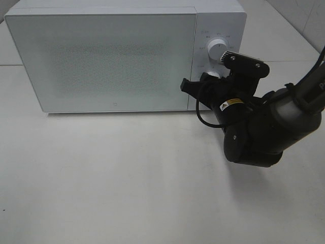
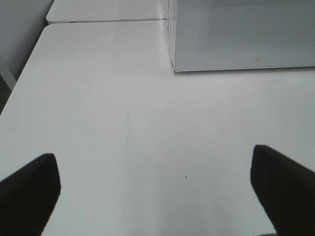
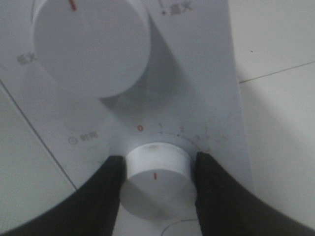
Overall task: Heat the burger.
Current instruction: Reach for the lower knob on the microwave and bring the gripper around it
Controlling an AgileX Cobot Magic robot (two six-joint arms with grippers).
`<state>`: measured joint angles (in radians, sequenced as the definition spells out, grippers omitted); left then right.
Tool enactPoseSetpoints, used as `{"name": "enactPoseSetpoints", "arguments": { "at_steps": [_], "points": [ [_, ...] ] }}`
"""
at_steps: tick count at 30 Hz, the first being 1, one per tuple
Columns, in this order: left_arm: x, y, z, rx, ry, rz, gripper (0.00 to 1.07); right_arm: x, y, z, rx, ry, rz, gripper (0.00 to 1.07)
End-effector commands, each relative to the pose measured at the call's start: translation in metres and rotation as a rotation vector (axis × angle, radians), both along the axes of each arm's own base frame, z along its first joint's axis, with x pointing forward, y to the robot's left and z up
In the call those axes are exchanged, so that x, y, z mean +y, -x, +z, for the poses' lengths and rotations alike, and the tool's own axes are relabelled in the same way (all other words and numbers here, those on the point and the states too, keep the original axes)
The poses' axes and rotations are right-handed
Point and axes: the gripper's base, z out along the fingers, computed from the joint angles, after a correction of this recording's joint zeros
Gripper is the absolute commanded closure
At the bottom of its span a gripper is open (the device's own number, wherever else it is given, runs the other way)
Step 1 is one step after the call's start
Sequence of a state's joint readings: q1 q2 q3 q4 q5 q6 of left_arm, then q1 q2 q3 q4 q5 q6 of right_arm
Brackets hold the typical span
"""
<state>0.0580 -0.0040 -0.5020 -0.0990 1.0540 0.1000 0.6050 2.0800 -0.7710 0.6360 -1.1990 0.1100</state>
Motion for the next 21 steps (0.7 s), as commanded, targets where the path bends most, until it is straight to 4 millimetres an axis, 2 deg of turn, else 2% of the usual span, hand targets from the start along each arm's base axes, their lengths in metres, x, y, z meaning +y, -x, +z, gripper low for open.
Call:
{"name": "enactPoseSetpoints", "arguments": {
  "at_steps": [1, 9, 13, 21],
  "points": [
    [0.0002, 0.0027, 0.0002, -0.035, 0.003, -0.002, 0.06, 0.004, -0.0013, 0.0165, -0.142, -0.128, 0.016, 1.03],
    [0.0002, 0.0027, 0.0002, -0.035, 0.003, -0.002, 0.06, 0.0045, -0.0017, 0.0195, -0.162, -0.311, 0.014, 1.03],
    [0.0002, 0.0027, 0.0002, -0.035, 0.003, -0.002, 0.06, 0.0048, -0.0018, 0.0196, -0.15, -0.483, 0.004, 1.03],
    [0.0002, 0.0027, 0.0002, -0.035, 0.003, -0.002, 0.06, 0.0064, -0.0017, 0.0199, -0.135, -0.645, 0.006, 1.03]
  ]
}}
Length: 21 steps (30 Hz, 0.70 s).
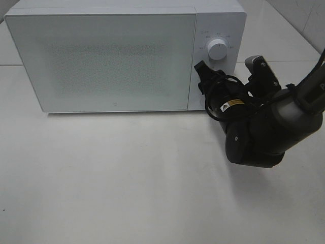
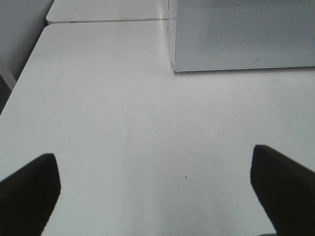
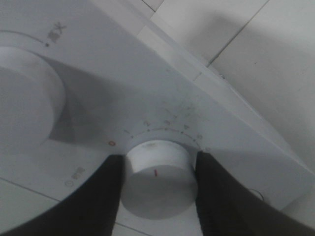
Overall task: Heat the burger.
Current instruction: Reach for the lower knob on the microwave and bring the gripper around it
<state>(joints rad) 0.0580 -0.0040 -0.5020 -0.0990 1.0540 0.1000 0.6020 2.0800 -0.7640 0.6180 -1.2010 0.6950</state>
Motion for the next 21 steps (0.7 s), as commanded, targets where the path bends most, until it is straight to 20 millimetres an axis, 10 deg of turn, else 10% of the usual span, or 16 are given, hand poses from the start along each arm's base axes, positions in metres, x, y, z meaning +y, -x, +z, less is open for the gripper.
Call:
{"name": "enactPoseSetpoints", "arguments": {
  "at_steps": [1, 21],
  "points": [
    [0.0002, 0.0027, 0.0002, -0.035, 0.003, -0.002, 0.06, 0.0069, -0.0026, 0.0207, -0.181, -0.074, 0.048, 1.03],
    [0.0002, 0.0027, 0.0002, -0.035, 0.003, -0.002, 0.06, 0.0054, -0.0027, 0.0204, -0.141, -0.561, -0.015, 1.06]
  ]
}}
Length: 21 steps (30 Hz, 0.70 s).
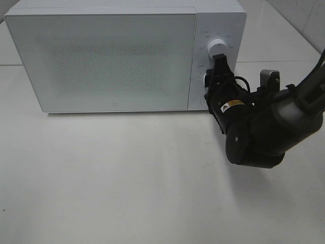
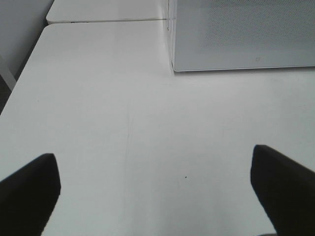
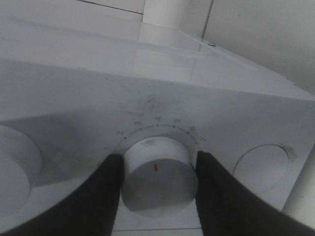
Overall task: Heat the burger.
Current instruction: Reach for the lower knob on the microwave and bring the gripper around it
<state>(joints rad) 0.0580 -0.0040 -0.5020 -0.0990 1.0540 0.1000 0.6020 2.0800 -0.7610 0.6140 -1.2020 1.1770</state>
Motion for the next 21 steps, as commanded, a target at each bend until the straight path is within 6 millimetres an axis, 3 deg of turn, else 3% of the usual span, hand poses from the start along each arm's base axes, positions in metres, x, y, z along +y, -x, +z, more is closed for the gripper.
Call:
{"name": "enactPoseSetpoints", "arguments": {
  "at_steps": [1, 21],
  "points": [
    [0.0002, 0.0027, 0.0002, -0.035, 0.003, -0.002, 0.06, 0.0052, -0.0033, 0.0208, -0.177, -0.103, 0.021, 1.06],
    [0.0002, 0.0027, 0.0002, -0.035, 0.003, -0.002, 0.06, -0.0044, -0.0036, 0.0188, -0.153, -0.454, -0.121, 1.05]
  ]
}}
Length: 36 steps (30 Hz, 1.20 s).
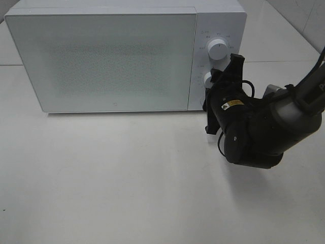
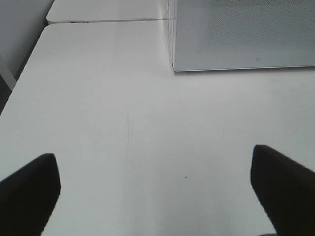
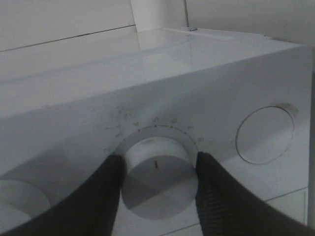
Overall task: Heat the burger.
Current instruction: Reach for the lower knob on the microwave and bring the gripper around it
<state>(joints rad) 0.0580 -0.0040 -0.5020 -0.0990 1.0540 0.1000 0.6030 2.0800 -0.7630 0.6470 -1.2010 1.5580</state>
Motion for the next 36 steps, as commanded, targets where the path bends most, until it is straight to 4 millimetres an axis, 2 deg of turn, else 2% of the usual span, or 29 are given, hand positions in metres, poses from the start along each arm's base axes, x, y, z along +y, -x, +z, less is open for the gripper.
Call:
{"name": "enactPoseSetpoints", "arguments": {
  "at_steps": [1, 12, 20, 21, 23, 24, 25, 27, 28, 29, 30, 31, 32, 33, 34, 35, 36],
  "points": [
    [0.0, 0.003, 0.0, -0.035, 0.003, -0.002, 0.06, -0.003, -0.003, 0.019, -0.166, -0.073, -0.061, 1.05],
    [0.0, 0.003, 0.0, -0.035, 0.003, -0.002, 0.06, -0.001, -0.003, 0.019, -0.169, -0.038, -0.04, 1.03],
    [0.0, 0.003, 0.0, -0.035, 0.003, -0.002, 0.06, 0.0, -0.002, 0.018, -0.163, 0.006, -0.011, 0.9],
    [0.0, 0.003, 0.0, -0.035, 0.003, -0.002, 0.06, -0.002, 0.0, 0.016, -0.154, 0.027, -0.01, 0.85],
    [0.0, 0.003, 0.0, -0.035, 0.003, -0.002, 0.06, -0.002, 0.001, 0.015, -0.149, 0.035, -0.01, 0.83],
    [0.0, 0.003, 0.0, -0.035, 0.003, -0.002, 0.06, -0.004, 0.004, 0.012, -0.135, 0.051, -0.007, 0.78],
    [0.0, 0.003, 0.0, -0.035, 0.003, -0.002, 0.06, -0.004, 0.004, 0.012, -0.135, 0.051, -0.007, 0.78],
    [0.0, 0.003, 0.0, -0.035, 0.003, -0.002, 0.06, -0.007, 0.009, 0.007, -0.113, 0.071, 0.004, 0.66],
    [0.0, 0.003, 0.0, -0.035, 0.003, -0.002, 0.06, -0.007, 0.009, 0.007, -0.113, 0.071, 0.004, 0.66],
    [0.0, 0.003, 0.0, -0.035, 0.003, -0.002, 0.06, -0.007, 0.013, 0.004, -0.1, 0.09, 0.02, 0.61],
    [0.0, 0.003, 0.0, -0.035, 0.003, -0.002, 0.06, -0.008, 0.015, 0.003, -0.095, 0.102, 0.028, 0.53],
    [0.0, 0.003, 0.0, -0.035, 0.003, -0.002, 0.06, -0.008, 0.015, 0.003, -0.095, 0.102, 0.028, 0.53],
    [0.0, 0.003, 0.0, -0.035, 0.003, -0.002, 0.06, -0.009, 0.018, 0.001, -0.086, 0.126, 0.047, 0.44],
    [0.0, 0.003, 0.0, -0.035, 0.003, -0.002, 0.06, -0.009, 0.02, 0.0, -0.082, 0.135, 0.056, 0.39],
    [0.0, 0.003, 0.0, -0.035, 0.003, -0.002, 0.06, -0.009, 0.02, 0.0, -0.082, 0.135, 0.056, 0.39],
    [0.0, 0.003, 0.0, -0.035, 0.003, -0.002, 0.06, -0.011, 0.023, 0.001, -0.078, 0.148, 0.072, 0.33],
    [0.0, 0.003, 0.0, -0.035, 0.003, -0.002, 0.06, -0.011, 0.026, 0.002, -0.081, 0.154, 0.087, 0.3]
  ]
}}
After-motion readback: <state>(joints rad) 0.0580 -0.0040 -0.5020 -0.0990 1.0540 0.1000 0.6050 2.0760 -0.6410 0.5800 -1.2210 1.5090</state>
